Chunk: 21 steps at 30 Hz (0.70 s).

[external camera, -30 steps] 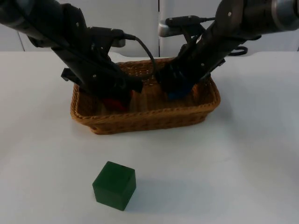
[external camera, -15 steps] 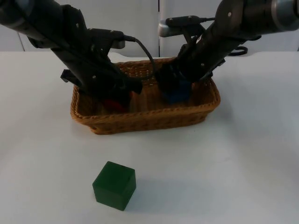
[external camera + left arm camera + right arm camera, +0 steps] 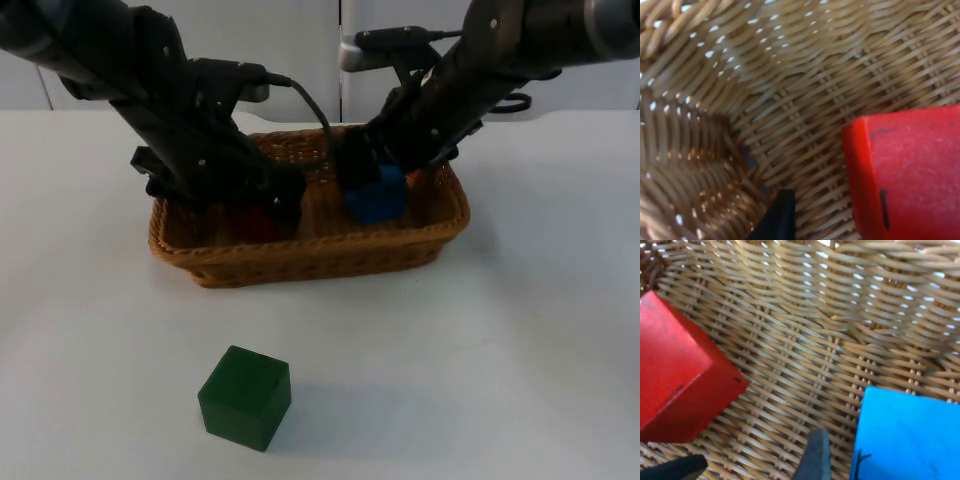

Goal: Pick up one cube with each hand and place exactly two cubes into the same basket, leaving the remaining cube outside.

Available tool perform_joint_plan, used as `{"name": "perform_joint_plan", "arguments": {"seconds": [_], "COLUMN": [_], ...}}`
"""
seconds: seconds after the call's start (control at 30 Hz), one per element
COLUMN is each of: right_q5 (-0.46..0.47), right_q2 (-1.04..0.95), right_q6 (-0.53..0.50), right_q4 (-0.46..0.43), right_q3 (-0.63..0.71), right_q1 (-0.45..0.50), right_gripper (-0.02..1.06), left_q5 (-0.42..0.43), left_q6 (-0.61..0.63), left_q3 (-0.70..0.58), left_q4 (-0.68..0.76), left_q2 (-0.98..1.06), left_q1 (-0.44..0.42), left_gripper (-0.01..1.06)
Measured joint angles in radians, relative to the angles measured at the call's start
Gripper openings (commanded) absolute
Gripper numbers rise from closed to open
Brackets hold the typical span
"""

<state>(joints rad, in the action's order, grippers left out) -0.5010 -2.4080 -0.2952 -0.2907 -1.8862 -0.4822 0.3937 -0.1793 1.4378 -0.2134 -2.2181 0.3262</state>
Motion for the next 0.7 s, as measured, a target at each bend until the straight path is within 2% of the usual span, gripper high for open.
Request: {"name": "perform_joint_plan", "arguments": {"seconds": [0.43, 0.7], "right_q5": [-0.042, -0.115], "right_q2": [0.183, 0.372], "right_q6": [-0.015, -0.051], "right_q4": [0.002, 0.002], "right_q3": [0.000, 0.000], "right_q1": [0.000, 0.000], "right_gripper": [0.69, 0.69], "left_q5": [0.056, 0.098], "left_q6": [0.000, 0.000], "left_q3": [0.000, 0.000], "left_q4": [0.000, -0.006], "left_q2": [0.159, 0.353], "left_q1": [0.000, 0.000], "left_gripper": [1.05, 1.05]}}
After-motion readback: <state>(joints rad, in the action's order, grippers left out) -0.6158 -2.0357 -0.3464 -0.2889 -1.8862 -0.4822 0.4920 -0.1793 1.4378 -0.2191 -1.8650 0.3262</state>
